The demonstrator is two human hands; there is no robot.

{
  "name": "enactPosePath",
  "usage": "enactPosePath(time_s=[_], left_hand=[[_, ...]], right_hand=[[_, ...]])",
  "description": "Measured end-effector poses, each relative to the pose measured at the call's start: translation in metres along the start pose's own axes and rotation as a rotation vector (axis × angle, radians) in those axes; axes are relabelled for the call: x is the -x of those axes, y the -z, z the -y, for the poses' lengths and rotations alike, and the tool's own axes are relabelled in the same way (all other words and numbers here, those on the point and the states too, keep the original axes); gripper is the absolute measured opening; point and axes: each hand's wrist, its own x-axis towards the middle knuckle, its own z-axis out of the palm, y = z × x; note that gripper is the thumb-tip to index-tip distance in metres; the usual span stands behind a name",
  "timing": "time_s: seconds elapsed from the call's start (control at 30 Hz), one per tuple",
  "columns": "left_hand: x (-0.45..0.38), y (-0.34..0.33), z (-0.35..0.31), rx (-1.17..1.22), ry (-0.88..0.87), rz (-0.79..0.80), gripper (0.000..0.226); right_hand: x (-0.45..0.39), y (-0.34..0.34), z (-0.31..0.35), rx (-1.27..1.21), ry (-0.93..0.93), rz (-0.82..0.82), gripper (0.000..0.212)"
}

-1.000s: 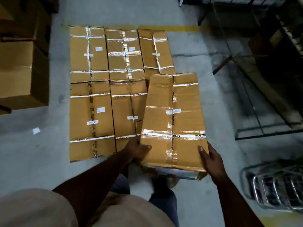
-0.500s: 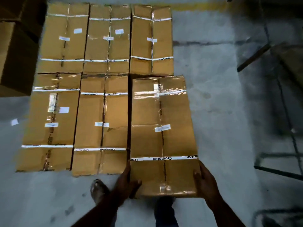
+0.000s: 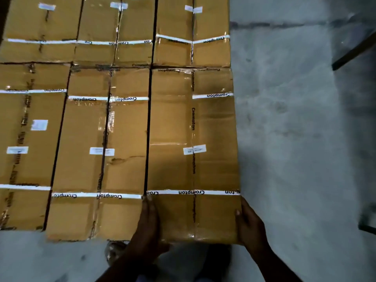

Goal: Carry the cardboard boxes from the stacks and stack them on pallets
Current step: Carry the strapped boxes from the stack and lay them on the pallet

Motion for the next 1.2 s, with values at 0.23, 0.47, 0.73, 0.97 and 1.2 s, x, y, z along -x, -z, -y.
enactPosePath(time_s=[0.23,0.47,0.73,0.97,1.2], left_hand=[[0.004,-0.011,0.007,-0.059,0.403,0.082,0.159],[-0.007,-0.027,0.016,0.007,0.433,-0.014,0.133],[-0.01,-0.04,0.021,-0.058,0.407,-0.097,0.116],[-0.009,-0.044,0.027,-0.062,0.379,-0.15,0.12],[-0.001,-0.023,0.011,-0.07,0.419,-0.107,0.132]], right_hand=[[0.008,-0.004,0.002,0.464,0.131,0.249,0.13],[0.006,-0.018,0.004,0.747,0.244,0.263,0.137],[0.004,-0.035,0.011,0.897,0.192,0.092,0.142],[0.008,-0.059,0.009,1.183,0.341,0.073,0.127],[0.021,-0.064,0.04,1.146,0.206,0.213,0.128]])
